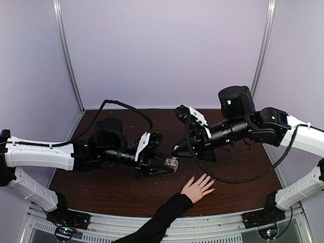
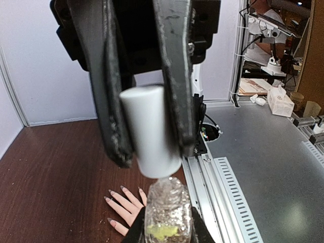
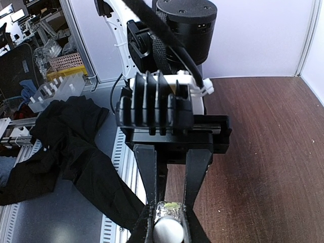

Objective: Paint the nails
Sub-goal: Close the cap of the nail polish bottle.

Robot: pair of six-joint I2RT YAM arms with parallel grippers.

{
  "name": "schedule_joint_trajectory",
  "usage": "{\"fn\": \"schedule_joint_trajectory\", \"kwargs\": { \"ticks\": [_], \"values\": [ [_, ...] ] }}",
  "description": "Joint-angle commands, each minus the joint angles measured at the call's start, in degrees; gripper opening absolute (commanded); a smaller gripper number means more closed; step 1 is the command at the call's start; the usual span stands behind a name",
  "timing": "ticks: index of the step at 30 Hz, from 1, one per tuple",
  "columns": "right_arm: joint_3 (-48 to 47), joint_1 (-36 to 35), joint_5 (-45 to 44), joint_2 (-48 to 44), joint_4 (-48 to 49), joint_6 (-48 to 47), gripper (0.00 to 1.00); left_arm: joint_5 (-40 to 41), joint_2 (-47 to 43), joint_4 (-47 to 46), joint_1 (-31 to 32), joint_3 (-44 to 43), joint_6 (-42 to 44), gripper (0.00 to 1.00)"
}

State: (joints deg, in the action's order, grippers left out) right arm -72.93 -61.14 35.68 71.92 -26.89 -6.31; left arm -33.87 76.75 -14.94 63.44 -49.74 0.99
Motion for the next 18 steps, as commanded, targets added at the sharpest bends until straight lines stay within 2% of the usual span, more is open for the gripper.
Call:
{"fn": "schedule_joint_trajectory", "kwargs": {
  "ticks": [1, 18],
  "values": [
    [-1.56, -0.51, -1.3, 0.37, 0.09, -0.98, 0.0, 0.07, -0.19, -2.34, 0.26, -1.68, -0.52, 0.0],
    [-0.57, -1.32, -2.46, 1.53, 0.33, -1.17, 0.0, 2.19, -0.99, -6.43, 0.21, -0.98, -3.72, 0.0]
  ]
}}
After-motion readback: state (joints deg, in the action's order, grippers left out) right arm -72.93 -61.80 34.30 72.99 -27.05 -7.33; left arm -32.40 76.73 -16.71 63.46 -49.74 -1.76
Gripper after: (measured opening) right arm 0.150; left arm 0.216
